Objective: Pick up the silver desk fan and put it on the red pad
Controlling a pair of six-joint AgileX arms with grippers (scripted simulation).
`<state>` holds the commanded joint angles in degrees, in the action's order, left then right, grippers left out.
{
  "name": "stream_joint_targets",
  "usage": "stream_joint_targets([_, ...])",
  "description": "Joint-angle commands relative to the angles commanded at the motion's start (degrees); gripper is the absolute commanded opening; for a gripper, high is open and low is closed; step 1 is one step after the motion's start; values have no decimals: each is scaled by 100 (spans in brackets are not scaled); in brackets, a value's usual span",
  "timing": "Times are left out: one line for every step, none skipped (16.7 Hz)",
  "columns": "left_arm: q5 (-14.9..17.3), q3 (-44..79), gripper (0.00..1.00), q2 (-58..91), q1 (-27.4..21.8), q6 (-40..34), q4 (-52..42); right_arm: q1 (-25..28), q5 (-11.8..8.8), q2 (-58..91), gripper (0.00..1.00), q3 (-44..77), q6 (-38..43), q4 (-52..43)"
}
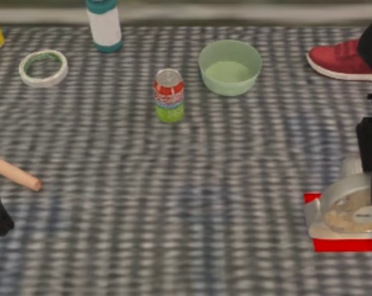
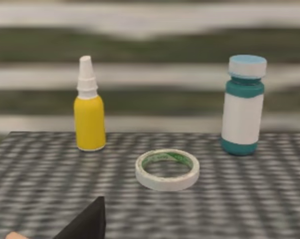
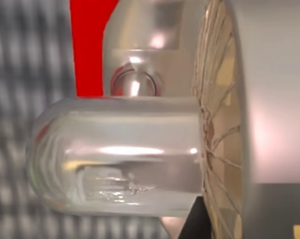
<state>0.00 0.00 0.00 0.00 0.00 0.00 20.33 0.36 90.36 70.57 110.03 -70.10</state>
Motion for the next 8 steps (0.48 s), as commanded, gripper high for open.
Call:
stream_joint_targets([0,0,100,0,0,0,0,0,0,0,0,0,0,0])
stream_joint_targets([0,0,100,0,0,0,0,0,0,0,0,0,0,0])
stream_joint_targets([0,0,100,0,0,0,0,0,0,0,8,0,0,0])
stream_joint_targets([0,0,100,0,0,0,0,0,0,0,15,0,0,0])
stream_joint_targets([0,0,100,0,0,0,0,0,0,0,23,0,0,0])
stream_joint_targets([0,0,100,0,0,0,0,0,0,0,30,0,0,0])
stream_joint_targets([0,0,100,0,0,0,0,0,0,0,38,0,0,0])
stream_joint_targets([0,0,100,0,0,0,0,0,0,0,45,0,0,0])
